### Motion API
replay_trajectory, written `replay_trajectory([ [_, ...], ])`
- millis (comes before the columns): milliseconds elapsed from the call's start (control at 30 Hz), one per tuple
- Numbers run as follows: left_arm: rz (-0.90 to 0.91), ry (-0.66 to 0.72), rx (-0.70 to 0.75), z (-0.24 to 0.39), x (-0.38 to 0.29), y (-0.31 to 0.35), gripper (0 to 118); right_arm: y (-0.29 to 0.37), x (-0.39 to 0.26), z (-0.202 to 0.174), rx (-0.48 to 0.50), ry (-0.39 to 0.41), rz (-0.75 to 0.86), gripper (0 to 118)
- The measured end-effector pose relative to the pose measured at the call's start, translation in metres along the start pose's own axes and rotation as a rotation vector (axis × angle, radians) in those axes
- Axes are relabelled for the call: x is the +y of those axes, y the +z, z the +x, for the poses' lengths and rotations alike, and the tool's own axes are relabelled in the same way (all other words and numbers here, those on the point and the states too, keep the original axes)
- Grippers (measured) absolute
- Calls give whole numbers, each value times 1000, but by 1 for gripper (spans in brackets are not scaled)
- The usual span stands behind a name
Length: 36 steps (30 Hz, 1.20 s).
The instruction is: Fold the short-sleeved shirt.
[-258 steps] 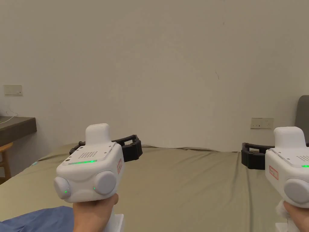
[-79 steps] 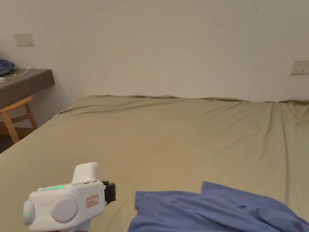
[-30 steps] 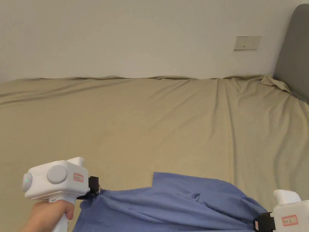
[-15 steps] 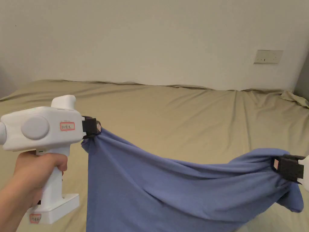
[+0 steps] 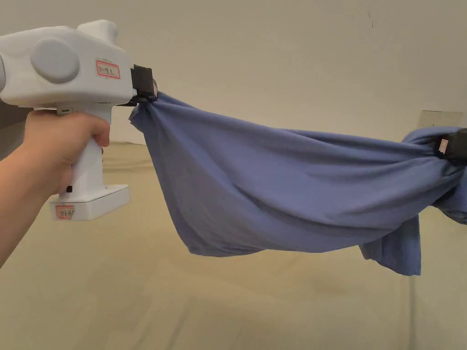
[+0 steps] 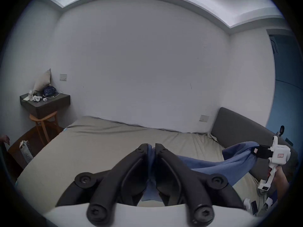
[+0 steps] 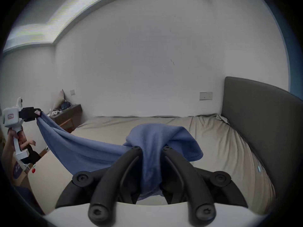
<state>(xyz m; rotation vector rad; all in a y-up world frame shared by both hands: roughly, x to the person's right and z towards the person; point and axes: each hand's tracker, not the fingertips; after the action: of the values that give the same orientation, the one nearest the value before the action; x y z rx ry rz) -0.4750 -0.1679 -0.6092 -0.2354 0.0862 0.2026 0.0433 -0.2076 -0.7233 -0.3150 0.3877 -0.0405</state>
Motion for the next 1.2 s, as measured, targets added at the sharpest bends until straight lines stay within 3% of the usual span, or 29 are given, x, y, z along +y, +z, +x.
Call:
replay_trajectory([
  [233,3,32,31,-14,2,-15,7,-24,4,5,20,-95,17,17],
  [367,-8,45,36,-24,-14,-18,7,-29,-8,0,18,-85,26,17],
  [533,-63,52,14,-37,-69,-24,7,-42,-58,2,9,-93,-47,17],
  [700,-193,140,26,-56,-157,-29,7,-49,-133,19,1,-154,-160,17],
  [867,-315,182,34,-69,-242,-11,7,-24,-197,25,-8,-189,-241,17],
  [1067,-388,220,19,-70,-316,49,7,36,-259,23,-4,-115,-329,17],
  [1200,-424,231,10,-66,-350,101,7,80,-295,23,5,-133,-373,17],
])
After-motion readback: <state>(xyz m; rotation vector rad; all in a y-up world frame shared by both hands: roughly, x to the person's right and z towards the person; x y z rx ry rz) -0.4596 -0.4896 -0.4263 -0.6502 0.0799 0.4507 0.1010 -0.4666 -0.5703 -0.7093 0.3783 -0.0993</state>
